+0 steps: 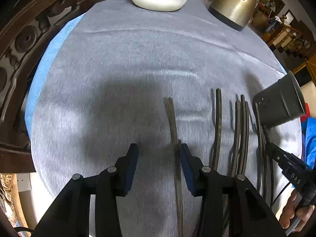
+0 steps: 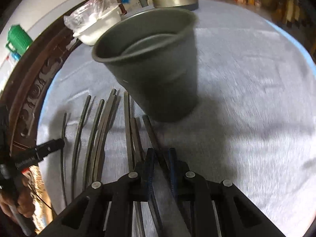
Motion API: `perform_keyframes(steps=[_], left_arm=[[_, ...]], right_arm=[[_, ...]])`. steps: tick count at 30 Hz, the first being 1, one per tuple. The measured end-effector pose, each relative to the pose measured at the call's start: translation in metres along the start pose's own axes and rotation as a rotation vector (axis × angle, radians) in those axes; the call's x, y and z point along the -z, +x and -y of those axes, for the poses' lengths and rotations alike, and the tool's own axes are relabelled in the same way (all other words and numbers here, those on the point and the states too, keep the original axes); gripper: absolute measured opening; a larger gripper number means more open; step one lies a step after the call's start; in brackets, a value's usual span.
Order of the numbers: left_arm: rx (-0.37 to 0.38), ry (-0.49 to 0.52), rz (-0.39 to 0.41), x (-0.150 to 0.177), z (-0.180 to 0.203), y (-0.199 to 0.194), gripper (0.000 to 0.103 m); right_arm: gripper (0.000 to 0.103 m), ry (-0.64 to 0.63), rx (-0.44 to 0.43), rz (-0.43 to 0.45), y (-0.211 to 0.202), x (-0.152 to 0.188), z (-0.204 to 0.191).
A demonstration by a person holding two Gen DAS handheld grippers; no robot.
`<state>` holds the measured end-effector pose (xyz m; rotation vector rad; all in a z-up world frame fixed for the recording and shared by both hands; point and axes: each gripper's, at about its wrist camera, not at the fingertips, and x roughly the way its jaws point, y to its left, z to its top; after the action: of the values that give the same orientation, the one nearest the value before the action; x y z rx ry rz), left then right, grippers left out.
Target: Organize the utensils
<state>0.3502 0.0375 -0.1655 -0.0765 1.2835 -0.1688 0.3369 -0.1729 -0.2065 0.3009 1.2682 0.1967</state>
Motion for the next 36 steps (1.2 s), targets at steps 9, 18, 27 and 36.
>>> perform_keyframes(steps=[9, 18, 27, 36], left_arm=[[-0.021, -0.012, 0.009, -0.036, 0.007, 0.013, 0.028], [0.070, -0.029, 0.125, -0.026, 0.007, -0.030, 0.004], [0.188, 0.041, 0.330, -0.003, 0.036, -0.114, 0.004], [0.287, 0.093, 0.520, 0.023, 0.052, -0.188, 0.004]], right_arm=[[0.008, 0.000, -0.091, 0.030, -0.015, 0.005, 0.015], [0.007, -0.040, -0.197, 0.146, -0.076, 0.015, 0.028], [0.007, -0.048, -0.282, 0.355, -0.137, 0.012, 0.024], [0.007, -0.036, -0.293, 0.586, -0.190, 0.020, 0.028]])
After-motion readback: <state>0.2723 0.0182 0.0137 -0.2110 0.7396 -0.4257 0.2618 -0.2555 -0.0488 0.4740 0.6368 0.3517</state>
